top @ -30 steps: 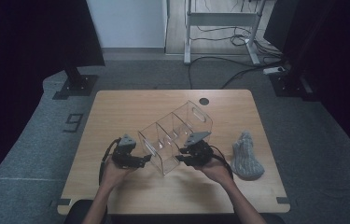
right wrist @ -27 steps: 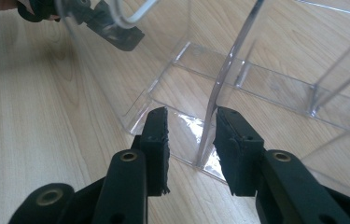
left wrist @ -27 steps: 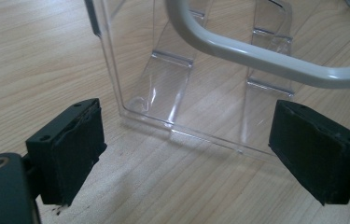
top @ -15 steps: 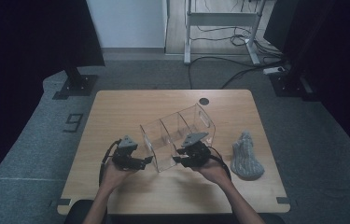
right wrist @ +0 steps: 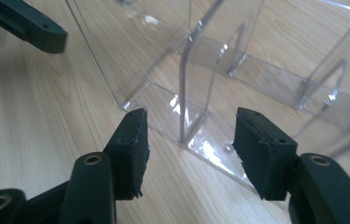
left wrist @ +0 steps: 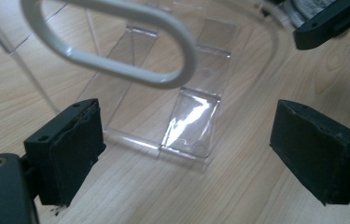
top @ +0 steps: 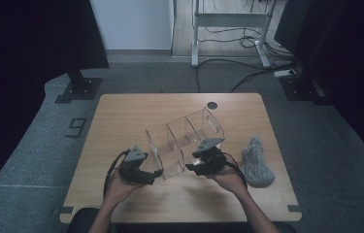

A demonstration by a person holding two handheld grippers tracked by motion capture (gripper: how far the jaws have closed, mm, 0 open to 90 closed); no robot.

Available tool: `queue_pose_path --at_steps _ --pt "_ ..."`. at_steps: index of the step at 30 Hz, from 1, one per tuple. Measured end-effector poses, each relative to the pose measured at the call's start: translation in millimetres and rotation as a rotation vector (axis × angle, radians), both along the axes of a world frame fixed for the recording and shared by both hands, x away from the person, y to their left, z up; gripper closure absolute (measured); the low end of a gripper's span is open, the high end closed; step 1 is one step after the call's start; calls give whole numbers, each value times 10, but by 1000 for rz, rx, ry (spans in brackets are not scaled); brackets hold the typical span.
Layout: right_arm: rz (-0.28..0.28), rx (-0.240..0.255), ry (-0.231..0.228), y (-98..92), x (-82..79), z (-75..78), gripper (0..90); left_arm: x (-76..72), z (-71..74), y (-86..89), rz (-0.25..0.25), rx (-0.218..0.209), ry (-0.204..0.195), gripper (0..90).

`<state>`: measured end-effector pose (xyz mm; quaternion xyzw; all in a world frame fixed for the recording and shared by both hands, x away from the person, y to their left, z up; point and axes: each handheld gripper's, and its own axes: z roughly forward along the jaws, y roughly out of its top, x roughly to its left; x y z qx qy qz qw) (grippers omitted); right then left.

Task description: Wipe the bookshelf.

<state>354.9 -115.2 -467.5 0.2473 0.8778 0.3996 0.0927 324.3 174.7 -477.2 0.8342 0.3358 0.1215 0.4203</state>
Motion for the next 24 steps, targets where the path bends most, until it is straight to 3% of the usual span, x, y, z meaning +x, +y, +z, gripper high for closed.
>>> queue_pose_path --at_steps 8,24 --pt "-49 -19 12 -177 -9 -27 391 24 17 -147 57 72 -28 123" --pt "-98 -38 28 -500 -40 -89 365 117 45 42 123 78 -8 146"
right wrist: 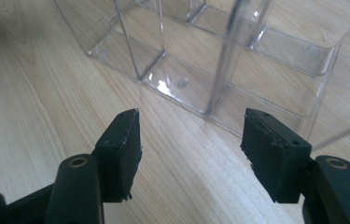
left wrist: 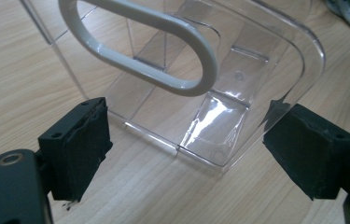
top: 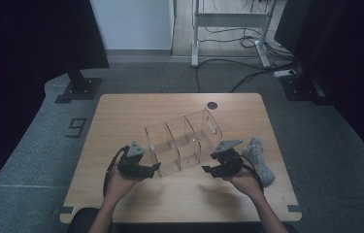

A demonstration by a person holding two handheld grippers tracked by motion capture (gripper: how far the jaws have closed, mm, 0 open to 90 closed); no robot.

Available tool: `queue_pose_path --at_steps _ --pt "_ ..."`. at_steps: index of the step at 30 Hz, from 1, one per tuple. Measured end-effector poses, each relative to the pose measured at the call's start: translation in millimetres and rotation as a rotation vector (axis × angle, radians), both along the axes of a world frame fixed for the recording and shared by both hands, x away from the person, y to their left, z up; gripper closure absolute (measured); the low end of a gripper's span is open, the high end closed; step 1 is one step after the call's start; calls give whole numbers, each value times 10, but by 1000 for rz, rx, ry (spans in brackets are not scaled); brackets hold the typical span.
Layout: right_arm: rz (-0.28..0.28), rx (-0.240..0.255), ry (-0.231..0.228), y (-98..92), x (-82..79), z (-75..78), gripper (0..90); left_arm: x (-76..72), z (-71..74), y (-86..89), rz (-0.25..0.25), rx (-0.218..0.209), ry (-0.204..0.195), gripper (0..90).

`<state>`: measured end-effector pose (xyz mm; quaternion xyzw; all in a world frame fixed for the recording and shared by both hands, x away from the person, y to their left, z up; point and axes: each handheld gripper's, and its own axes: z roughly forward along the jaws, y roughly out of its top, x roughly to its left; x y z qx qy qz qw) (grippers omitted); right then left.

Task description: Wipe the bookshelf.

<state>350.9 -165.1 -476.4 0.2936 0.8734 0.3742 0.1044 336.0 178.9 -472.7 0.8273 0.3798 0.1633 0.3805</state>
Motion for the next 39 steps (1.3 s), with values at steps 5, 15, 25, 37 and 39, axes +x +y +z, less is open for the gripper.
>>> queue_pose_path --at_steps 5,15,25,37,39 --pt "-7 -8 5 -50 -10 -18 362 33 15 68 20 13 -2 171" --pt "-33 0 9 -175 -10 -12 363 147 59 227 76 15 0 327" --pt "-48 9 -2 -226 8 18 357 249 174 90 38 7 -22 509" --pt "-94 29 -21 -294 34 71 364 282 193 83 35 35 -31 625" --pt "-101 32 -26 -296 35 82 370 282 193 85 30 35 -30 628"
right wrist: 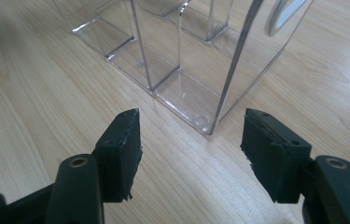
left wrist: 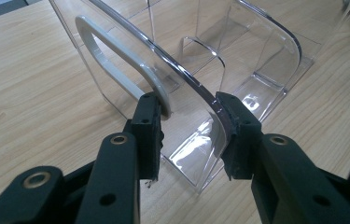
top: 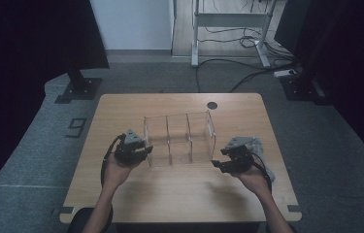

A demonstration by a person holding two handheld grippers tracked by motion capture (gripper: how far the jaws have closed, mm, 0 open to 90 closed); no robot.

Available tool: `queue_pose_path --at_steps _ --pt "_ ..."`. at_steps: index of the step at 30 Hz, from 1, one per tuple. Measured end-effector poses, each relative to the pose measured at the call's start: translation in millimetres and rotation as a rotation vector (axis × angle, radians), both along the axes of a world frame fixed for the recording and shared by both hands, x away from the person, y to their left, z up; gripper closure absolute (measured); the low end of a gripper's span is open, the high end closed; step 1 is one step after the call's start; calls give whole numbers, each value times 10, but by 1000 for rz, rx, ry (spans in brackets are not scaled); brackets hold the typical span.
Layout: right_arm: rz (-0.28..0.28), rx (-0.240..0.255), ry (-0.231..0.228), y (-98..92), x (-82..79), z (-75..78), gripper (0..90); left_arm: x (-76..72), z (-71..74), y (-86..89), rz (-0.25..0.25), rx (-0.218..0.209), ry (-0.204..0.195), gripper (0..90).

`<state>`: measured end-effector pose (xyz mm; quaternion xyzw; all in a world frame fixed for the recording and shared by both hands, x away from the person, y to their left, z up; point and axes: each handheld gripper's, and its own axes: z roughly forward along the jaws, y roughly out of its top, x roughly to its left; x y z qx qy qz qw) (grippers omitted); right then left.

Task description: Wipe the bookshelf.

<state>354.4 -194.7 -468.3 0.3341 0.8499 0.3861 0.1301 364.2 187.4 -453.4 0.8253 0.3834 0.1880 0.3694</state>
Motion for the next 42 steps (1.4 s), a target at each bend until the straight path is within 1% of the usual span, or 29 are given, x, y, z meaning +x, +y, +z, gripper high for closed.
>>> queue_pose_path --at_steps 4,11,15,18,20,23,24,26,27,28,30,32,37,39,42 --pt "-14 12 -4 -8 1 22 393 -3 0 -4 -10 1 0 634" --pt "-35 18 -13 -14 7 39 430 -24 1 -32 -31 1 -1 649" --pt "-46 26 -18 -18 4 56 495 -40 -8 -56 -55 -13 -2 651" --pt "-55 28 -23 -25 0 69 550 -51 -15 -33 -64 -32 16 633" --pt "-59 24 -31 -29 -3 80 583 -84 -32 -13 -65 -32 24 609" --pt "-61 23 -41 -30 8 87 622 -130 -70 21 -69 -23 33 609" --pt "-58 27 -37 -26 13 89 638 -135 -80 32 -69 -13 34 626" --pt "-53 20 -39 -9 17 94 663 -136 -86 43 -68 -8 35 663" --pt "-53 20 -39 -9 17 94 663 -127 -88 57 -75 -26 44 663" --pt "-58 5 -49 17 20 100 672 -116 -88 49 -76 -22 42 712" --pt "-61 1 -51 31 33 101 674 -95 -84 34 -73 -16 41 740" --pt "-70 0 -54 37 60 100 677 -69 -80 29 -70 -14 42 743" --pt "-80 4 -52 30 130 96 677 35 -77 23 -68 -26 54 746" --pt "-87 8 -47 24 168 95 677 82 -80 23 -69 -33 60 747" --pt "-93 14 -40 14 228 92 678 137 -77 18 -69 -32 65 747"
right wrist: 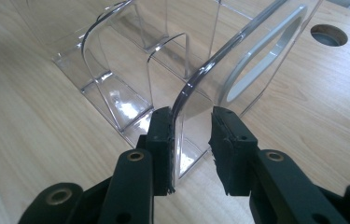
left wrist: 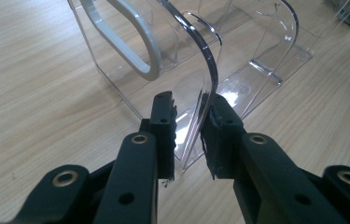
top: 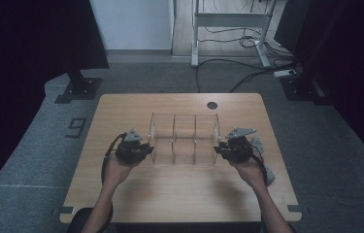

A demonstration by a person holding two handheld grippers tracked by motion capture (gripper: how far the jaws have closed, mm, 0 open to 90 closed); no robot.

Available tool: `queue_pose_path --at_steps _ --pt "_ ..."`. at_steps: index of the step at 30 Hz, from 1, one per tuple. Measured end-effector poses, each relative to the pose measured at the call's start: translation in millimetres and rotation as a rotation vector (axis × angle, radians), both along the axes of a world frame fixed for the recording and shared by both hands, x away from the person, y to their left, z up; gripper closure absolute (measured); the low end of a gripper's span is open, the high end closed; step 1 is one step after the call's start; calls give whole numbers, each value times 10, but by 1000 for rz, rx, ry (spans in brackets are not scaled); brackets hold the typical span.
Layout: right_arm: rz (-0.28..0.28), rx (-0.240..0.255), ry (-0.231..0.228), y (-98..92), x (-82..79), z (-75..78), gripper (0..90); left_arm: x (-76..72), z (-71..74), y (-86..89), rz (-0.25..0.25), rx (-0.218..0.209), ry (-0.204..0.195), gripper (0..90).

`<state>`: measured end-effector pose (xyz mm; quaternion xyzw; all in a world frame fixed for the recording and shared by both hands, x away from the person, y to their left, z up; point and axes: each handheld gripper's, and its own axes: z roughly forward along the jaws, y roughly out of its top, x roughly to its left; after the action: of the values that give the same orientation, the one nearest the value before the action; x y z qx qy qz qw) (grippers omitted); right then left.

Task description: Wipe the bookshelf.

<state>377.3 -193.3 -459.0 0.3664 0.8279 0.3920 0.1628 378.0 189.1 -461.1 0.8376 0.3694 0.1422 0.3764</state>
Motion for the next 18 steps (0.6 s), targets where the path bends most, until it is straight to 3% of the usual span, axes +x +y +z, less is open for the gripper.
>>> queue_pose_path --at_steps 15,18 --pt "-34 -2 20 -17 275 -4 685 268 9 -31 -7 -16 36 741" --pt "-35 -22 22 -8 272 -12 632 264 8 -33 -11 -10 40 688"
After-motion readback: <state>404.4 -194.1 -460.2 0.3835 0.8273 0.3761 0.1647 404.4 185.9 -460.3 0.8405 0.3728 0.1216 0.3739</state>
